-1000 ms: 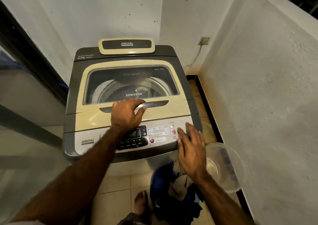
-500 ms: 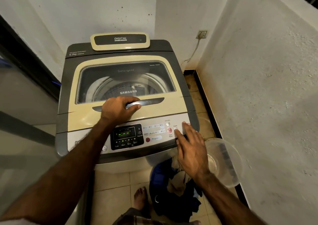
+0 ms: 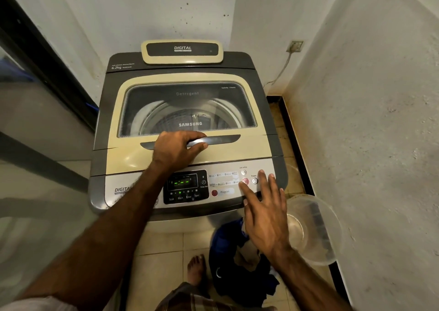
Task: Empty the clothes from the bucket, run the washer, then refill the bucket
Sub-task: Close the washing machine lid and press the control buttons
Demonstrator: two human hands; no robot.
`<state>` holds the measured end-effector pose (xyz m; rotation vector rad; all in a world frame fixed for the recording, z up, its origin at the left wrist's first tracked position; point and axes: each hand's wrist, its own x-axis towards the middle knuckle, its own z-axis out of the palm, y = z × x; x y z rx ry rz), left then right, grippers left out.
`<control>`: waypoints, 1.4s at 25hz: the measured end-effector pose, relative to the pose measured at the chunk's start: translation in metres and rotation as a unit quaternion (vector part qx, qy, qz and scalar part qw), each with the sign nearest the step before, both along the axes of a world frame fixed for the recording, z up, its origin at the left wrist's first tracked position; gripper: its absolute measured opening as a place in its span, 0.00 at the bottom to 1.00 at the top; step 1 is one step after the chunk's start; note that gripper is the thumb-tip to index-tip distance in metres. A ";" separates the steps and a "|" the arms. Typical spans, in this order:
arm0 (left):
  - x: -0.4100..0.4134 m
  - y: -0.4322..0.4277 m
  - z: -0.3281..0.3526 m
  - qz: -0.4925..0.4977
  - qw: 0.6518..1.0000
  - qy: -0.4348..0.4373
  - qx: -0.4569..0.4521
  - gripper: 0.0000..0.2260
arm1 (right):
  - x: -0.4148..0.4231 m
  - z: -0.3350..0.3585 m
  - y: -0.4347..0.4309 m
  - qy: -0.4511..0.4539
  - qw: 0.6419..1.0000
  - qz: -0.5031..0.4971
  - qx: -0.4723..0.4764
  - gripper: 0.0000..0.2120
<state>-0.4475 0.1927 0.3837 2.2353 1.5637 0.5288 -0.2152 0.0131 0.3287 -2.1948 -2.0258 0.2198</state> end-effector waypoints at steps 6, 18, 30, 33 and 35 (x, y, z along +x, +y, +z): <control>-0.002 0.001 -0.004 -0.007 1.000 0.003 0.020 0.25 | 0.006 -0.006 -0.006 -0.018 1.000 0.016 0.010 0.28; -0.003 0.003 -0.008 -0.009 0.999 0.016 0.047 0.18 | -0.007 0.007 -0.004 0.024 0.999 0.024 0.016 0.25; -0.004 0.003 -0.008 -0.009 0.999 -0.011 0.030 0.20 | -0.045 0.010 -0.007 -0.007 0.995 0.100 0.008 0.29; -0.004 0.004 -0.011 -0.005 1.000 -0.011 0.026 0.22 | -0.048 0.004 -0.010 0.010 0.996 0.084 0.007 0.29; -0.005 0.005 -0.013 -0.005 1.000 -0.010 0.029 0.23 | -0.048 0.001 -0.009 0.034 0.996 0.078 0.004 0.29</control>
